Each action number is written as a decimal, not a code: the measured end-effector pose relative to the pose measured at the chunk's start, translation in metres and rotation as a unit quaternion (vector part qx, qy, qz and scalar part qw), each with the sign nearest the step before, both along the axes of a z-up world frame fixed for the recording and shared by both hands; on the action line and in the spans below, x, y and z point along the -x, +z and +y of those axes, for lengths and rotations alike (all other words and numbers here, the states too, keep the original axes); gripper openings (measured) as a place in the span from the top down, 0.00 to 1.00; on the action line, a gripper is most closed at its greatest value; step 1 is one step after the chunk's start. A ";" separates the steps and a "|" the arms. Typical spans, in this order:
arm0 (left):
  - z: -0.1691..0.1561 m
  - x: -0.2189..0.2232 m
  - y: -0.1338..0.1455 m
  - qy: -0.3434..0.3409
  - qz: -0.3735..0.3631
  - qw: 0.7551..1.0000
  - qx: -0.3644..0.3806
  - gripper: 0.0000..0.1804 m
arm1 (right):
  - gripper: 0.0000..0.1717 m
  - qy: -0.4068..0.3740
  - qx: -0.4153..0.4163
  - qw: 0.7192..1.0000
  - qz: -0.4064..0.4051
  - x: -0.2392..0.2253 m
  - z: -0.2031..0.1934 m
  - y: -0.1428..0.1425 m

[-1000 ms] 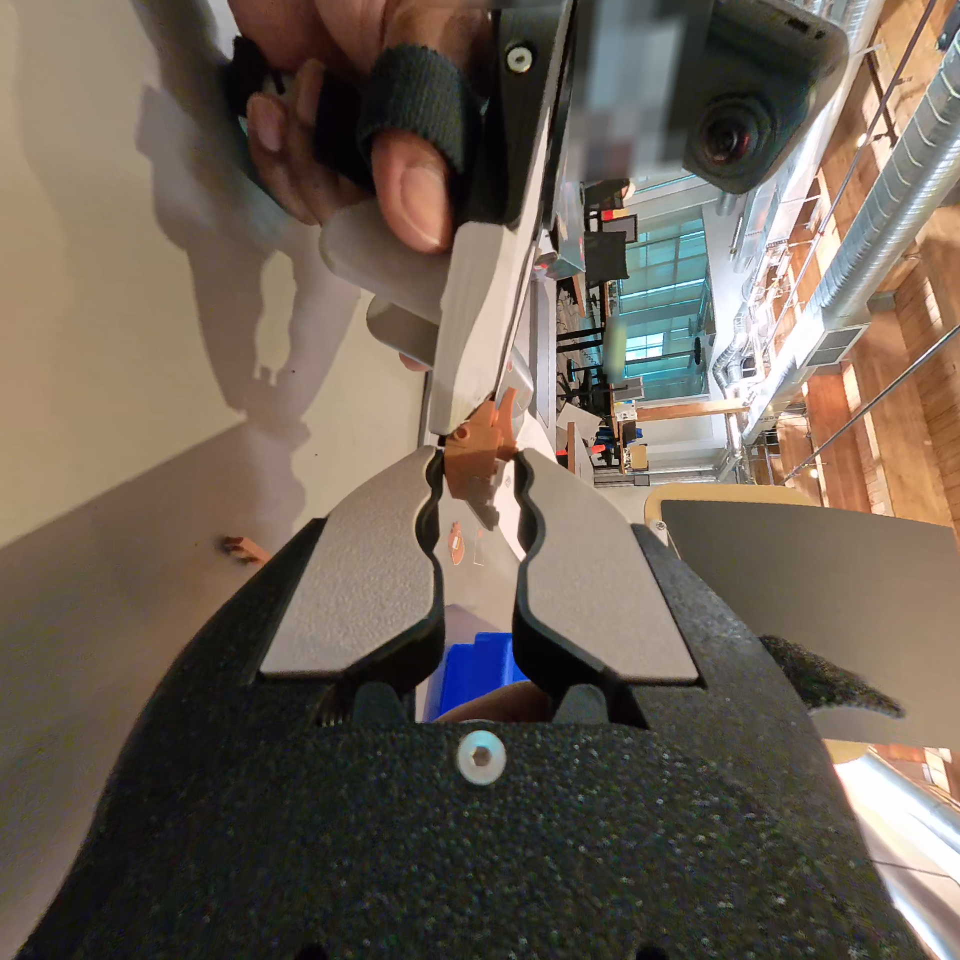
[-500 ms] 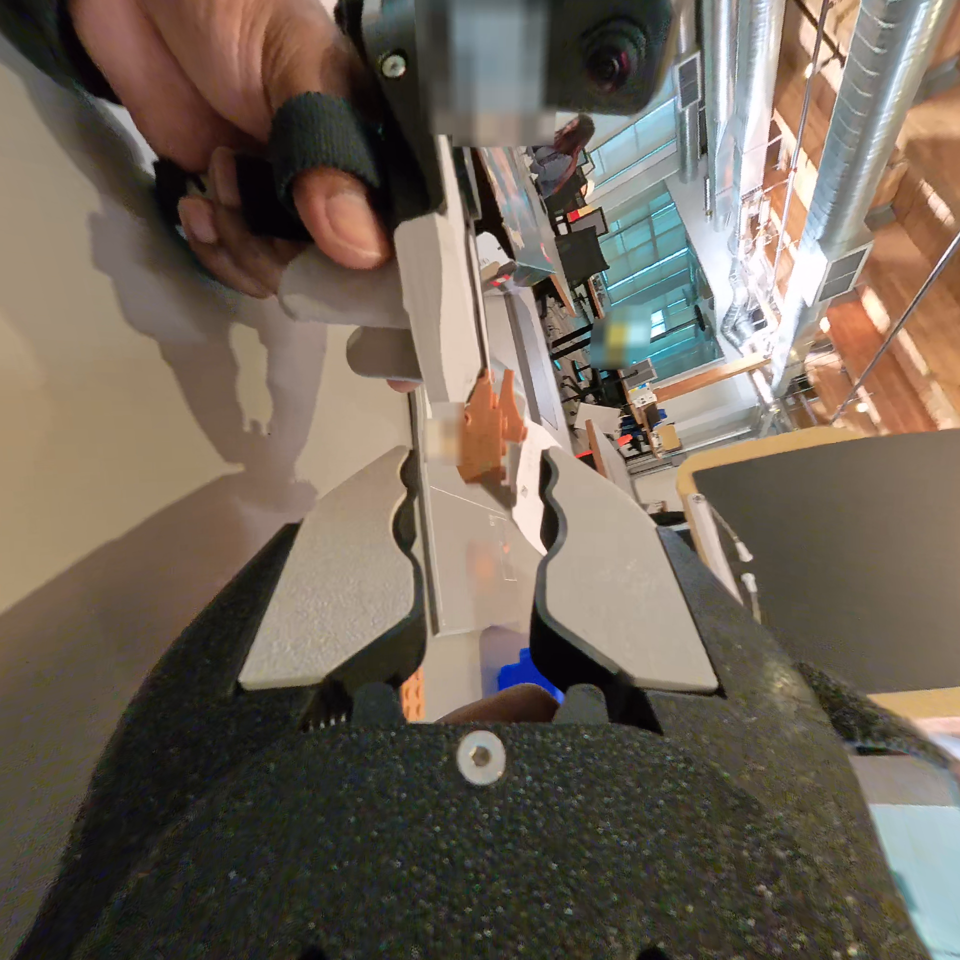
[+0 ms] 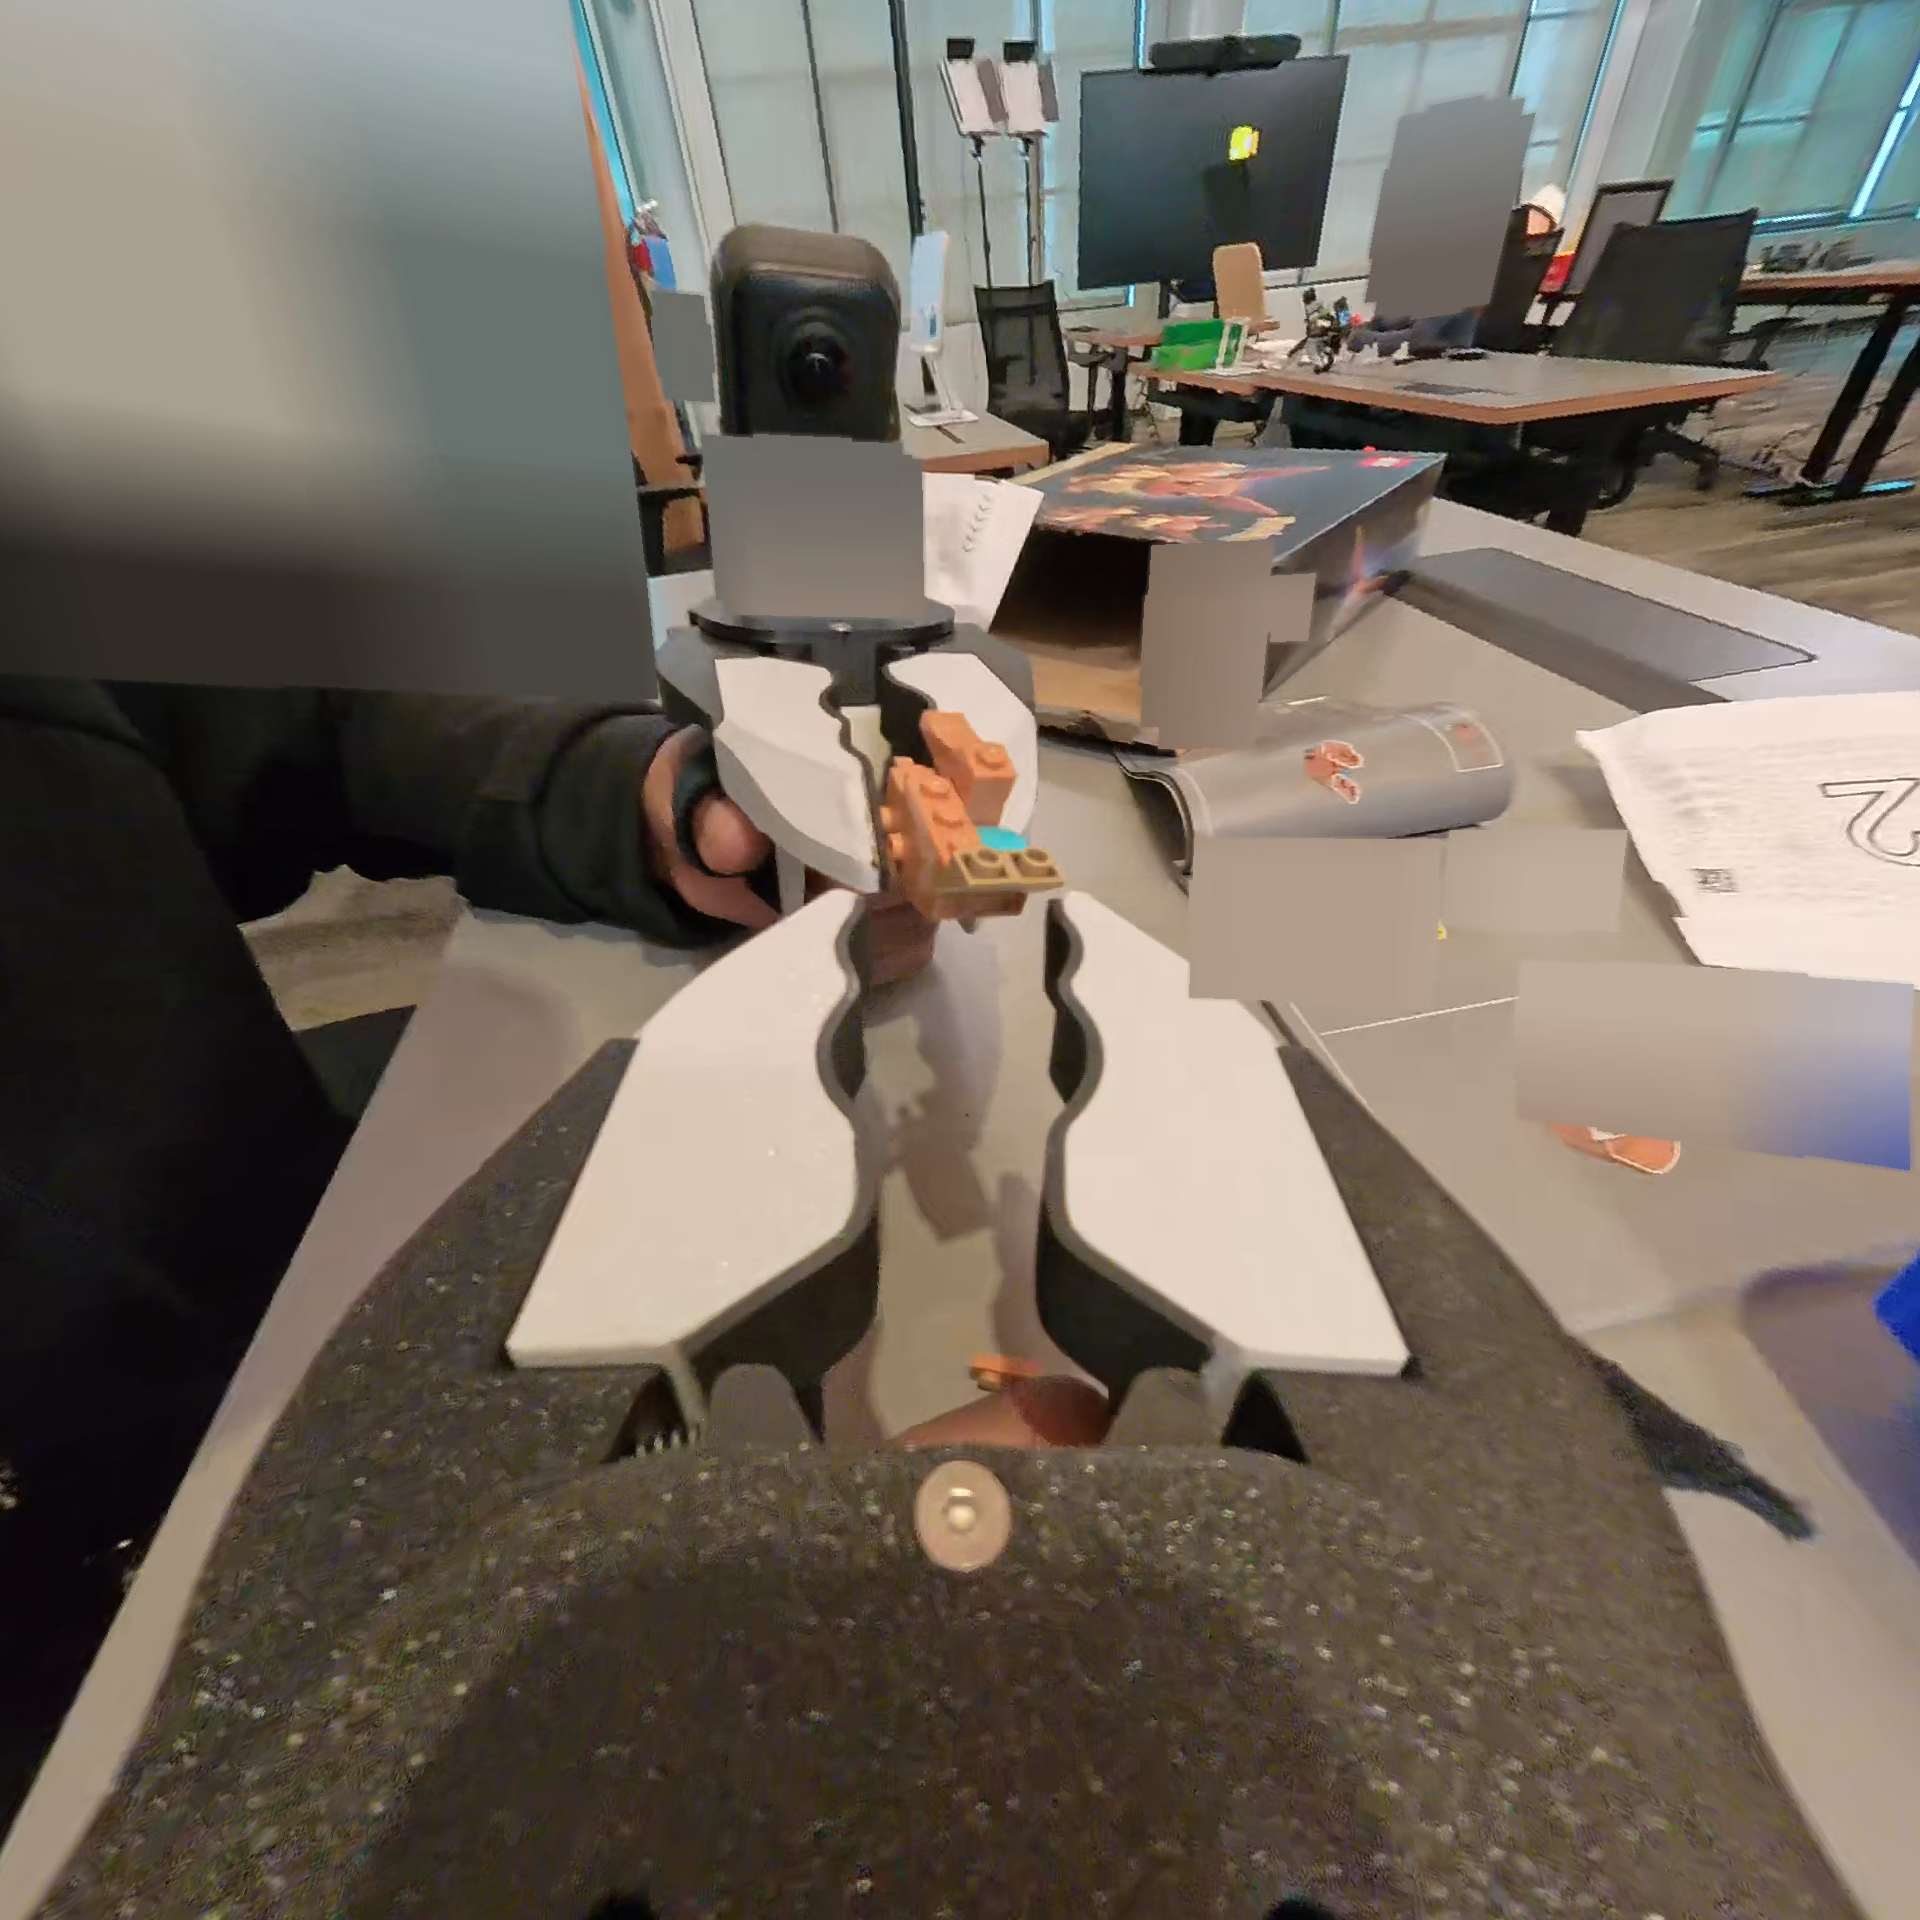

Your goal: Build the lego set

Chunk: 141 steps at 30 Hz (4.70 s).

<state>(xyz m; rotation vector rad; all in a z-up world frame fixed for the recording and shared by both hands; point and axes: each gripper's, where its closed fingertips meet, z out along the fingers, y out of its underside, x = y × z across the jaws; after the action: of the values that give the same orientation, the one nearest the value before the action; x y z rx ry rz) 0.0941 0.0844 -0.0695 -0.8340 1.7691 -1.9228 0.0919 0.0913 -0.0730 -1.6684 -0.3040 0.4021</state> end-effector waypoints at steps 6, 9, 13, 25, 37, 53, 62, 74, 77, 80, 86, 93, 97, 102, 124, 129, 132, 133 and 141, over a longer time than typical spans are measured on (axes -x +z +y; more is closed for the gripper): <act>-0.004 0.003 -0.001 -0.021 0.000 1.000 -0.003 0.90 | 0.87 0.022 -0.012 0.999 0.024 0.002 -0.005 0.003; -0.005 0.004 -0.002 -0.027 0.005 1.000 -0.007 0.90 | 0.86 0.027 -0.018 0.999 0.031 0.002 -0.006 0.004; -0.003 0.004 -0.006 -0.025 0.011 0.999 -0.021 0.90 | 0.83 0.024 -0.019 0.999 0.031 0.000 -0.006 0.004; -0.006 0.005 -0.012 -0.032 0.019 0.998 -0.046 0.90 | 0.85 0.017 -0.022 1.000 0.010 0.001 -0.006 0.001; -0.009 0.009 -0.007 -0.046 0.005 0.998 -0.036 0.90 | 0.88 0.034 -0.020 0.999 0.027 0.005 -0.008 0.002; -0.006 0.006 -0.008 -0.092 0.160 0.976 0.112 0.71 | 0.90 -0.081 -0.133 0.953 -0.259 -0.009 -0.007 0.003; -0.011 -0.001 -0.005 -0.104 0.207 0.954 0.188 0.72 | 0.90 -0.109 -0.185 0.877 -0.429 -0.003 -0.008 -0.003; -0.018 0.009 -0.004 -0.143 0.183 0.960 0.158 0.85 | 0.90 -0.076 -0.214 0.861 -0.455 0.012 -0.016 -0.005; -0.020 0.013 -0.004 -0.154 0.177 0.961 0.147 0.86 | 0.90 -0.068 -0.221 0.859 -0.457 0.015 -0.017 -0.004; -0.021 0.016 -0.005 -0.161 0.172 0.962 0.135 0.86 | 0.90 -0.062 -0.226 0.854 -0.465 0.018 -0.019 -0.004; -0.023 0.020 -0.008 -0.168 0.175 0.963 0.114 0.86 | 0.90 -0.049 -0.229 0.842 -0.486 0.021 -0.020 -0.007; -0.026 0.027 -0.013 -0.193 0.212 0.951 0.115 0.86 | 0.90 -0.017 -0.228 0.837 -0.497 0.029 -0.023 -0.011; -0.029 0.033 -0.018 -0.209 0.232 0.944 0.103 0.86 | 0.90 0.012 -0.223 0.839 -0.495 0.035 -0.027 -0.016; -0.033 0.039 -0.023 -0.224 0.249 0.938 0.090 0.86 | 0.90 0.042 -0.218 0.842 -0.491 0.041 -0.031 -0.020; -0.022 0.030 -0.012 -0.191 0.208 0.952 0.116 0.78 | 0.90 0.009 -0.227 0.840 -0.492 0.029 -0.029 -0.013; -0.021 0.027 -0.011 -0.186 0.207 0.951 0.130 0.81 | 0.90 -0.014 -0.235 0.831 -0.505 0.025 -0.027 -0.009; -0.022 0.027 -0.013 -0.187 0.209 0.952 0.126 0.87 | 0.90 -0.010 -0.237 0.832 -0.501 0.027 -0.027 -0.009; -0.022 0.028 -0.013 -0.189 0.208 0.951 0.125 0.88 | 0.90 -0.008 -0.237 0.834 -0.499 0.028 -0.028 -0.009; -0.026 0.035 -0.016 -0.210 0.220 0.946 0.113 0.89 | 0.90 0.019 -0.230 0.842 -0.488 0.034 -0.030 -0.012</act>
<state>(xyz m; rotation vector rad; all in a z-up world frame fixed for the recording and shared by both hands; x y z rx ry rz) 0.0594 0.0588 -0.0856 -1.1073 2.1498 -2.3910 0.0574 0.0609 -0.0850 -1.2579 -1.0961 -0.5179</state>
